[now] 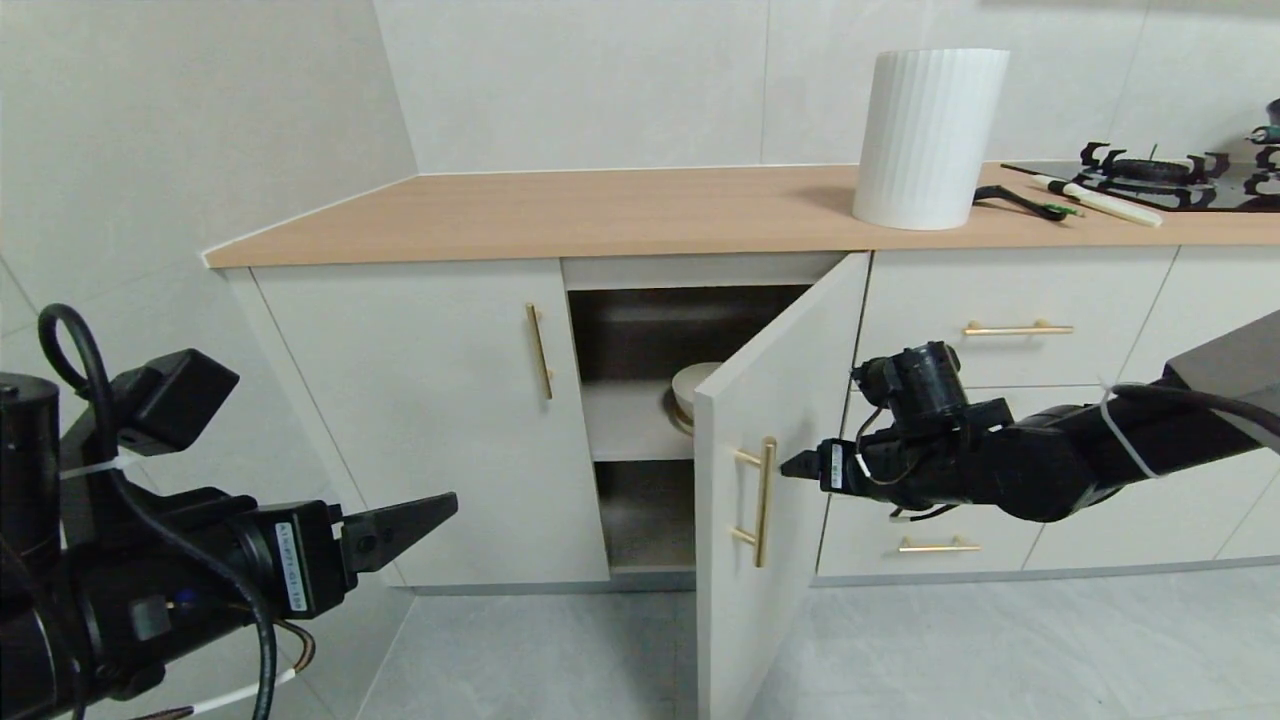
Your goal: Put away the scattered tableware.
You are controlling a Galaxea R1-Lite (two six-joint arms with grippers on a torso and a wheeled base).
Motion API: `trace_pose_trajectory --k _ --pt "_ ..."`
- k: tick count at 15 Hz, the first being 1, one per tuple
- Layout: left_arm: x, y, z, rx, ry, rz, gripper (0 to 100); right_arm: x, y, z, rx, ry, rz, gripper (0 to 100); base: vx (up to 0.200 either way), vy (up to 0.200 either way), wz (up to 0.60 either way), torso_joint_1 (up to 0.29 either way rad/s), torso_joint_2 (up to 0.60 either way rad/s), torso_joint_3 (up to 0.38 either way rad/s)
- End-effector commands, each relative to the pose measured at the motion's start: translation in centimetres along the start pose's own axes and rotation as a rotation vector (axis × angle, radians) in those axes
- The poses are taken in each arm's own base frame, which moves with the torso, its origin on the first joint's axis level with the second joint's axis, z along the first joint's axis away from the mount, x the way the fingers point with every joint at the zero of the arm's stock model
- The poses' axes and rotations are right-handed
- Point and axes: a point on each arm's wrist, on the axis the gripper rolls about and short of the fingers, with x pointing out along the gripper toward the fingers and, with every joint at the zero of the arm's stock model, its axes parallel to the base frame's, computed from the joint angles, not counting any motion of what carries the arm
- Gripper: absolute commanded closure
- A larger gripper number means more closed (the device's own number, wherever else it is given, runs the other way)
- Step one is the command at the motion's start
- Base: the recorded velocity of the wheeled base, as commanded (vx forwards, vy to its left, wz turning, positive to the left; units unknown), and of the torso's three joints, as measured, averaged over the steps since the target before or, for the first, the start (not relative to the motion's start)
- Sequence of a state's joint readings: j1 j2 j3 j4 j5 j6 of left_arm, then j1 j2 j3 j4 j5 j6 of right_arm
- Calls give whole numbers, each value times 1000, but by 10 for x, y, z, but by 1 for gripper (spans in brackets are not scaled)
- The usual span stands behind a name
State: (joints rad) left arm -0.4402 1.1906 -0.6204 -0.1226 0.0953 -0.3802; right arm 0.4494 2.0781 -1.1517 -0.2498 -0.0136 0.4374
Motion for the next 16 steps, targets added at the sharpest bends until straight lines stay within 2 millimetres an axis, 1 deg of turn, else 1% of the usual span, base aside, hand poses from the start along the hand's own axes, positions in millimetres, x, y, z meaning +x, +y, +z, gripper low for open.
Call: trace_pose_trajectory --k 1,4,7,10,14,16 --pt "3 0 -1 1 10 5 0 14 3 -9 5 16 5 0 0 0 0 0 0 0" --pt "4 1 -3 11 20 8 0 20 8 -11 39 -13 32 0 0 0 0 0 0 0" --pt "4 3 -8 71 37 16 0 27 11 -13 50 -36 51 0 0 0 0 0 0 0" --pt "5 6 -7 72 34 37 0 31 16 -16 78 -45 70 0 0 0 0 0 0 0" --pt "5 6 -6 70 32 36 0 33 17 -16 82 -61 79 0 200 0 0 -2 2 0" --pt "6 7 -6 66 34 40 0 33 22 -17 98 -63 94 0 0 0 0 0 0 0"
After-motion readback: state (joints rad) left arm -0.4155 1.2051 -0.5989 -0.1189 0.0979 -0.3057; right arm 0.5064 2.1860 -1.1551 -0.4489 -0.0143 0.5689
